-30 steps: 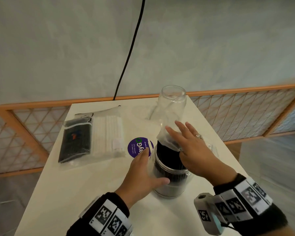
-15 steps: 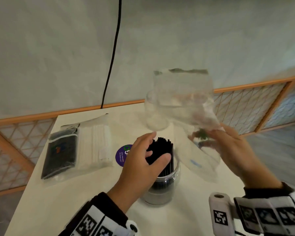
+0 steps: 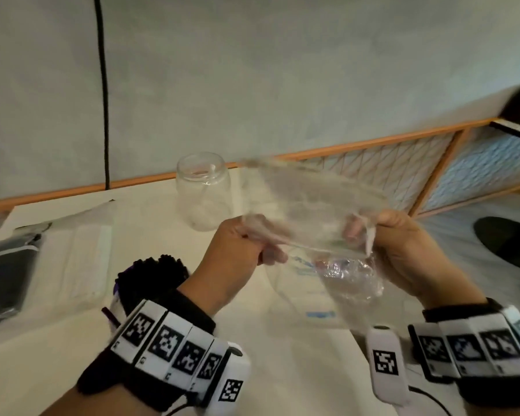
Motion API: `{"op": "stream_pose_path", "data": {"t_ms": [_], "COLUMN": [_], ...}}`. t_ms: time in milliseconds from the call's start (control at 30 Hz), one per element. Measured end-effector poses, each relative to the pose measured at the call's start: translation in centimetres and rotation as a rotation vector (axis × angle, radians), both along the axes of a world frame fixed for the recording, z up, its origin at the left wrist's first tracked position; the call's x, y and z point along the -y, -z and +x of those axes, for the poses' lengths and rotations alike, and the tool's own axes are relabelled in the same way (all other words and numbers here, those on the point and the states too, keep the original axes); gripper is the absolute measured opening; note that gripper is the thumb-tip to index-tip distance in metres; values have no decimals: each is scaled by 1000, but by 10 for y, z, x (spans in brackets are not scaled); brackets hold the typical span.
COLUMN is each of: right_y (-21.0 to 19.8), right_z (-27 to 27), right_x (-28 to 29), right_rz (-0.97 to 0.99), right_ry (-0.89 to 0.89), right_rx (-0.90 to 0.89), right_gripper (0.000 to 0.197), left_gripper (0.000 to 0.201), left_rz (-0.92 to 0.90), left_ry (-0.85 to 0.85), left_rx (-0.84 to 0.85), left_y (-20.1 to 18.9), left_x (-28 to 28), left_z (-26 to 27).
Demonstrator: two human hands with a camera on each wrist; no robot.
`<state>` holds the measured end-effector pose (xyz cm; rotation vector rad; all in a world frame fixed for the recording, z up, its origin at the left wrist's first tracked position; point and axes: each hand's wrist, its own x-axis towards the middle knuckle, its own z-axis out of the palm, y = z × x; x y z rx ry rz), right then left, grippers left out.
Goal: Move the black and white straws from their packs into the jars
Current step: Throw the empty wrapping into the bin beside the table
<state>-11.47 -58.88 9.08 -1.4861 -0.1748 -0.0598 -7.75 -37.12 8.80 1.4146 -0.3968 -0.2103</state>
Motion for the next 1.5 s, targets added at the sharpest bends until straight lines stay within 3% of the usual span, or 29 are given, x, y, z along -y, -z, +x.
{"op": "stream_pose_path", "data": {"t_ms": [100, 133, 267, 333, 400, 467, 533, 567, 600, 700, 800, 867, 933, 1000, 1067, 1133, 1300, 1433, 1500], "right_y": [0, 2, 8, 9, 11, 15, 19, 21, 24, 34, 44, 49, 54, 61, 67, 70, 76, 84, 84], "right_z": [1, 1, 7, 7, 6, 3, -1, -2, -3, -10, -22, -33, -44, -54, -62, -69, -76, -84, -87], "right_x": [34, 43, 66, 74, 82, 89, 93, 95, 98, 101, 93, 83, 76, 71, 67, 61, 68, 89, 95], "right_rz": [-42, -74, -277, -395, -479, -491, -457, -379, -260, 34, 136, 114, 39, -65, -87, -46, 103, 202, 179], "right_ry": [-17, -23, 21, 68, 103, 114, 139, 149, 156, 159, 132, 152, 179, 208, 205, 189, 49, -164, -229], "right_rx": [-59, -67, -100, -102, -93, -67, -47, -43, -43, -41, -63, -76, -32, -2, 19, 19, -118, -321, -358], "right_gripper": [25, 29, 50, 53, 67, 76, 82, 85, 89, 93, 59, 35, 27, 25, 26, 20, 16, 78, 74], "left_gripper": [11, 7, 23, 16, 29, 43, 93, 110, 112, 66, 36, 38, 39, 29, 48, 61, 61, 39, 39], "left_rz": [-65, -44, 3, -21, -192, -231, -78, 20, 96, 120, 42, -18, -57, -59, -52, -53, -21, 117, 184], "left_ry": [35, 23, -109, -4, 112, 149, 151, 168, 186, 275, 391, 409, 381, 376, 361, 407, 338, 239, 155], "left_rx": [78, 73, 11, -65, -265, -378, -407, -398, -392, -436, -464, -484, -437, -365, -358, -330, -306, -170, -137], "left_y": [10, 11, 17, 16, 16, 18, 26, 28, 30, 39, 45, 47, 49, 52, 55, 59, 61, 69, 74], "left_x": [28, 37, 77, 94, 104, 112, 119, 122, 125, 128, 122, 117, 111, 103, 94, 87, 89, 105, 117], "left_z": [12, 14, 21, 17, 18, 18, 18, 14, 10, 1, -8, -15, -18, -22, -28, -37, -46, -51, -56]}}
